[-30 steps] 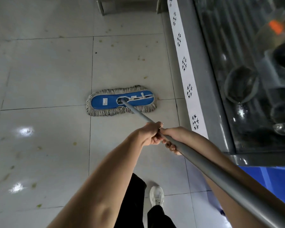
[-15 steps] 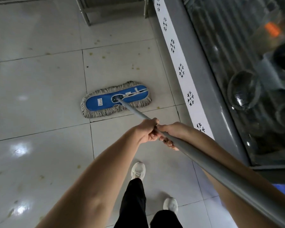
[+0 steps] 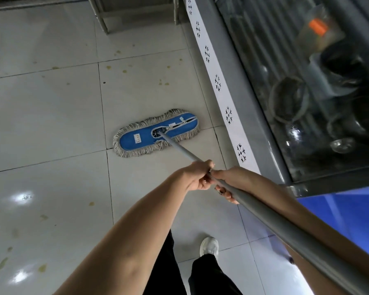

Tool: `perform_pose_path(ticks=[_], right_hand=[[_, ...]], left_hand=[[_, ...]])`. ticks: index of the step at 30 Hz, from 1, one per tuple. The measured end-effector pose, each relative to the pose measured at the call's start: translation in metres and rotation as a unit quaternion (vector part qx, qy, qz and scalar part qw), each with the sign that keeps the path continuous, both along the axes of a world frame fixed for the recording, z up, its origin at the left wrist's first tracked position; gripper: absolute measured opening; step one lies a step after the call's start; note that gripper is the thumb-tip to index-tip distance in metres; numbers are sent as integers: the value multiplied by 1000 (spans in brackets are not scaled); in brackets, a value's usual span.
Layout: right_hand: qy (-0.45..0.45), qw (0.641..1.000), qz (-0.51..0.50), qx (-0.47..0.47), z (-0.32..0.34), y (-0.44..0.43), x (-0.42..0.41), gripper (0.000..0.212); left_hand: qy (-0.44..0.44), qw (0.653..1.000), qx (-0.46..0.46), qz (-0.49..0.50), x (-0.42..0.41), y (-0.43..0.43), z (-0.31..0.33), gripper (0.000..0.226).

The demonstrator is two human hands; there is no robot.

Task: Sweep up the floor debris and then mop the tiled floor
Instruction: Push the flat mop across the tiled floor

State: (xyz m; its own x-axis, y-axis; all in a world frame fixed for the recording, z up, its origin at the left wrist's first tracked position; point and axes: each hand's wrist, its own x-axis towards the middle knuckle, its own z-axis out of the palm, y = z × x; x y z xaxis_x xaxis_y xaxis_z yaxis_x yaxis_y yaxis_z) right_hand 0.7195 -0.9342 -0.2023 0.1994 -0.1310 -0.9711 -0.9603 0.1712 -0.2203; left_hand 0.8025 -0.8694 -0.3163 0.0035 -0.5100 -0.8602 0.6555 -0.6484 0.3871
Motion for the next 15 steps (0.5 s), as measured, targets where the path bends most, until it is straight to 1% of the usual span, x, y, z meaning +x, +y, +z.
perform_pose_path(ticks=[5,8,11,15], right_hand=[[12,998,-53,9,9,-8,-85,45],[28,998,-59,11,14,-13,-118,42],[45,994,-99,24,20,-17,-135,38],[56,989,-134,29,22,-16,-128,41]], left_hand=[[25,999,-11,-27,-83,-9,16,23],[41,999,-13,-24,-117,-14,24,25],[44,999,-9,-11,-136,-17,33,27],[45,997,12,60,-136,-16,34,27]])
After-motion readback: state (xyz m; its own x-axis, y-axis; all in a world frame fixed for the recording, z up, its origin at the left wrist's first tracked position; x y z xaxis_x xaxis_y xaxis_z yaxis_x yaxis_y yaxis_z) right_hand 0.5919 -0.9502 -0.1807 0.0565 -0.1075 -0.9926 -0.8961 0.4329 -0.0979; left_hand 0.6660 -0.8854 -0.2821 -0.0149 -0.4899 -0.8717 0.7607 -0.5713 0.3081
